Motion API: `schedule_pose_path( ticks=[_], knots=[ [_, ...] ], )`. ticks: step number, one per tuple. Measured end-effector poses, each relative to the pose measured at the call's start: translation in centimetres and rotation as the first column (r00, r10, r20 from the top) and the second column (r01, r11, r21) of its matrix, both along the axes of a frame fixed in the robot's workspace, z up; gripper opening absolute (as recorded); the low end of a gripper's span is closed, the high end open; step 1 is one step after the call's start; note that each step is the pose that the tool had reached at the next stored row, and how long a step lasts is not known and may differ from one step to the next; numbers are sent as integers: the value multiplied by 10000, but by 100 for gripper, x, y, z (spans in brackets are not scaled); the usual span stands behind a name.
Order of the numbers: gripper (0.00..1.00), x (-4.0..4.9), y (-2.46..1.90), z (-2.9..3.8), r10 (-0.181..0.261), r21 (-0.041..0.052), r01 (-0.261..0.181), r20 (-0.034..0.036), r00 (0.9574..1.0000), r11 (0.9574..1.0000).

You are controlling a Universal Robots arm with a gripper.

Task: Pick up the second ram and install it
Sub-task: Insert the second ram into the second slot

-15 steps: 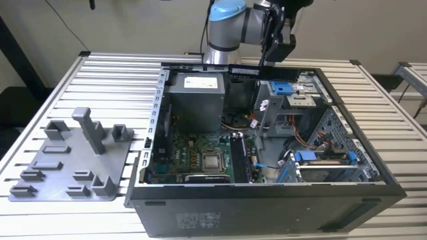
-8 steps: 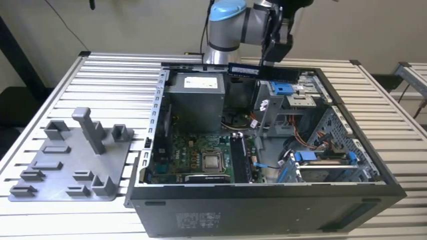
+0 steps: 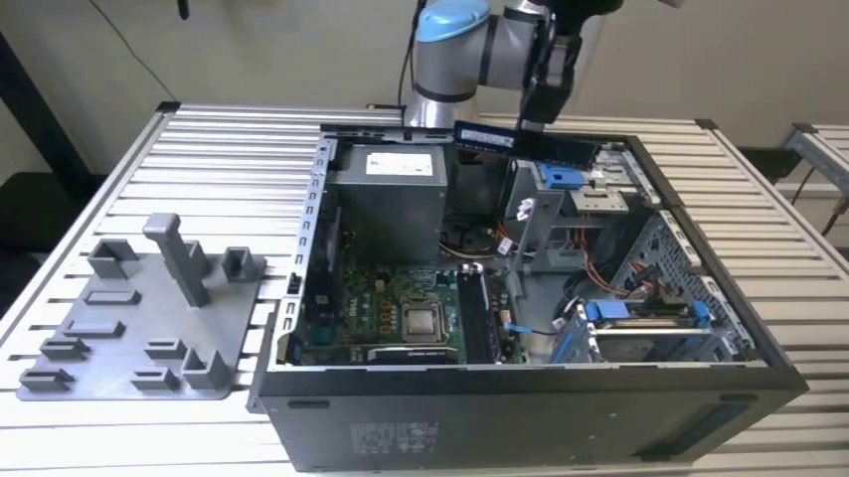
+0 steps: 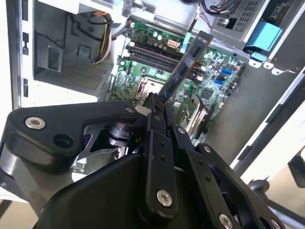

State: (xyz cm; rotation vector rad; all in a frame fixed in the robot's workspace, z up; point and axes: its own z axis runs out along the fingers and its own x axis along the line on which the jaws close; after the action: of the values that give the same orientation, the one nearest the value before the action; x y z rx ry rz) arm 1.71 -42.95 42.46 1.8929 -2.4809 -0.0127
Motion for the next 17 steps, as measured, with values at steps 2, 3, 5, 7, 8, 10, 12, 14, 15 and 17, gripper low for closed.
schedule_pose_path(
  ticks=[2,3,5,7,8,10,12,14,15,17],
  knots=[
    [14,0,0,0,-314,0,314,0,9995,9995],
    [14,0,0,0,-473,0,473,0,9989,9989],
    [14,0,0,0,-803,-1,803,0,9968,9968],
    [14,0,0,0,-1137,-1,1137,0,9935,9935],
    [14,0,0,0,-1316,-1,1316,0,9913,9913],
    [14,0,0,0,-1647,-1,1647,0,9863,9863],
    [14,0,0,0,-1972,-1,1972,0,9804,9804],
    [14,0,0,-1,-2292,-1,2292,0,9734,9734],
    [14,0,0,-1,-2448,-1,2448,0,9696,9696],
    [14,0,0,-1,-2757,-1,2757,0,9612,9612]
  ],
)
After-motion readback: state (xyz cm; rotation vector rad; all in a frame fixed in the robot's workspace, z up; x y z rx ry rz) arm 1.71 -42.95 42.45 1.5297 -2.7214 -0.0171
